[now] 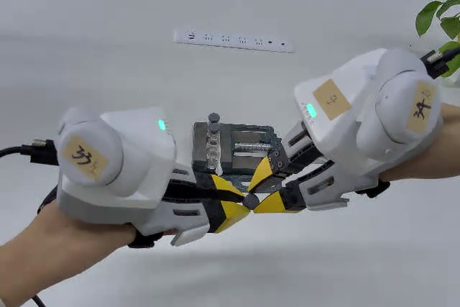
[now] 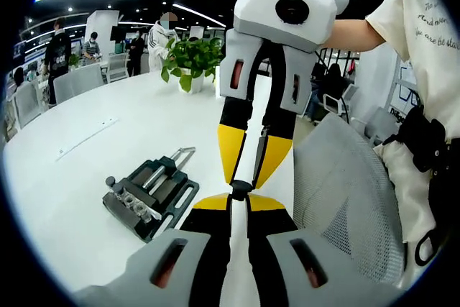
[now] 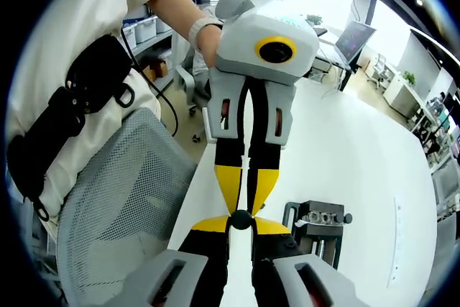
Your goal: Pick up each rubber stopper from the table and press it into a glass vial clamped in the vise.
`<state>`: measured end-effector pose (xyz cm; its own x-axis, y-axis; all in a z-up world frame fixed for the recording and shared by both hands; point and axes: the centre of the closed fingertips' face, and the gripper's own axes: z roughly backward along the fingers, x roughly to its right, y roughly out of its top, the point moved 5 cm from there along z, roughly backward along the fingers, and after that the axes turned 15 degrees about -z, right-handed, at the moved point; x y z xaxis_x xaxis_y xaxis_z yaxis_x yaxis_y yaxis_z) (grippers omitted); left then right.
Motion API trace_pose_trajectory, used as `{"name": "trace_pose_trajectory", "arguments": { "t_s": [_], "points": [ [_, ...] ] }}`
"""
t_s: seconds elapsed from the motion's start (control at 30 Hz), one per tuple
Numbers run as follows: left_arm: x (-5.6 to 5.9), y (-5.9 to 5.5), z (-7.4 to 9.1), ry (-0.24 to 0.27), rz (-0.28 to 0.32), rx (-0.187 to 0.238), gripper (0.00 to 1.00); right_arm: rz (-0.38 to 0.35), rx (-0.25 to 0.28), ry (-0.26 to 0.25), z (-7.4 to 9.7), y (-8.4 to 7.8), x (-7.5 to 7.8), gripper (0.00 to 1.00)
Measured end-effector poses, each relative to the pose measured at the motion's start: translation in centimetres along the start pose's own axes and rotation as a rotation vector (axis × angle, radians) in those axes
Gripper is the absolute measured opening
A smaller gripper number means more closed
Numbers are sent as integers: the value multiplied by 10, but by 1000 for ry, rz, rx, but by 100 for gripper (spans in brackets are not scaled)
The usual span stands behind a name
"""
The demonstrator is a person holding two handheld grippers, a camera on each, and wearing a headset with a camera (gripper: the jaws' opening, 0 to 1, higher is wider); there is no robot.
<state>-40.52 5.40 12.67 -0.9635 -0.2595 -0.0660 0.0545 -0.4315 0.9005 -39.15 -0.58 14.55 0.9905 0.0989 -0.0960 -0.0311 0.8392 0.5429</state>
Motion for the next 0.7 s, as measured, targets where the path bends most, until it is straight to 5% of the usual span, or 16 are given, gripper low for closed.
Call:
{"name": "trace_pose_trajectory", "arguments": {
  "t_s": [0.27, 0.7],
  "points": [
    [0, -4, 2, 10, -6, -2, 8, -12, -1, 20, -2, -1, 4, 6],
    [-22, -30, 15, 185, 1, -37, 66, -22, -28, 25, -5, -7, 13, 6]
  ]
}}
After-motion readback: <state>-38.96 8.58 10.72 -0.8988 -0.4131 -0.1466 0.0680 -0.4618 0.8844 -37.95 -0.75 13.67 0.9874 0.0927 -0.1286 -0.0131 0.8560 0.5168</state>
